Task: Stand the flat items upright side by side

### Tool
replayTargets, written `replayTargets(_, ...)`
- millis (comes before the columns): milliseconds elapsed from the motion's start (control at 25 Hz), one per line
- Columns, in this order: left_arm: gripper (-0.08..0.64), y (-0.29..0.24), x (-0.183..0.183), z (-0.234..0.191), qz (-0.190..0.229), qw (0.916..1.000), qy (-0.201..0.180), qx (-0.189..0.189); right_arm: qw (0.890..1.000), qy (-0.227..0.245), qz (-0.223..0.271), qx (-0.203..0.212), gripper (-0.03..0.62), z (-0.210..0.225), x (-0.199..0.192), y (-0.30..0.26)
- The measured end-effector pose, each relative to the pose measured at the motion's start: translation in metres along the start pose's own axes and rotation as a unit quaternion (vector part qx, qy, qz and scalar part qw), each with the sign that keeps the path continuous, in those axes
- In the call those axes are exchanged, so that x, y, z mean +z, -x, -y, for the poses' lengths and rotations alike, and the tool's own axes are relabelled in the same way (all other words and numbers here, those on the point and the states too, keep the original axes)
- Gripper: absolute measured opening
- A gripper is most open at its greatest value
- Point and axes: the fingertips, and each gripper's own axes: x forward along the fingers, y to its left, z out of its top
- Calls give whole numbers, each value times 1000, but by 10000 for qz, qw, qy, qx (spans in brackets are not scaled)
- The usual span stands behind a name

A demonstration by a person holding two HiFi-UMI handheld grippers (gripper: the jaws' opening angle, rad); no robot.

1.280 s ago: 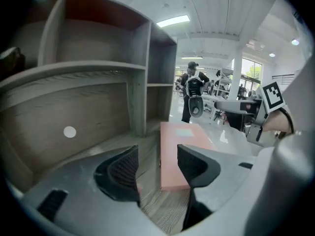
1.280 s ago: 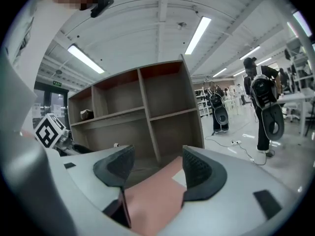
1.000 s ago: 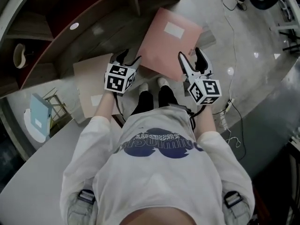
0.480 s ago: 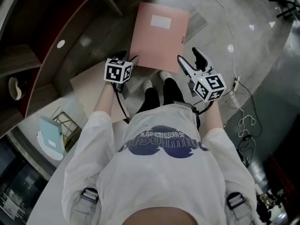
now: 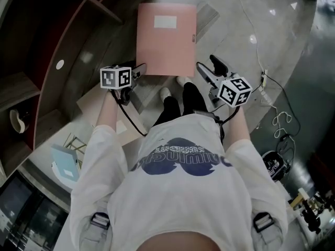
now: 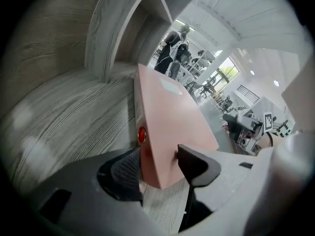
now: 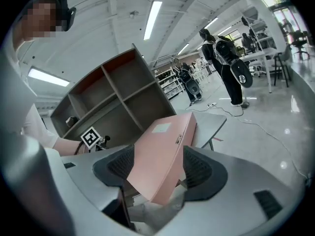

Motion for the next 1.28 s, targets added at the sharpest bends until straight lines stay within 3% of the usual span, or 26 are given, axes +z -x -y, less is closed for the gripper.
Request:
replayTargets(320,223,-4,1,4,-205,9993,85,-293,9977,-550,-369,124,307,21,-28,0)
replayTargets(600,221,-4,1,5,-308,9991,38,-281,9847,-1264,-1093,499,307,36,-66,-23)
replayTargets(760,219,-4,1,6,-350,9990,44,-280,9678,-1932,-1277,985,351,33,-79,-39)
replayTargets(960,218,-5,0,4,-423,9988,6,-248,9391,-2795,-1272,1543,360,31,-89,-51)
replayTargets(1160,218,-6,-1,3,-431,9988,14,-239,9153,-3156,-1431,2052,360,20,-104,-58)
replayTargets(1280,218,-7,0,4,-439,9987,28,-253,9071,-3279,-1470,2191,360,16,-113,-64)
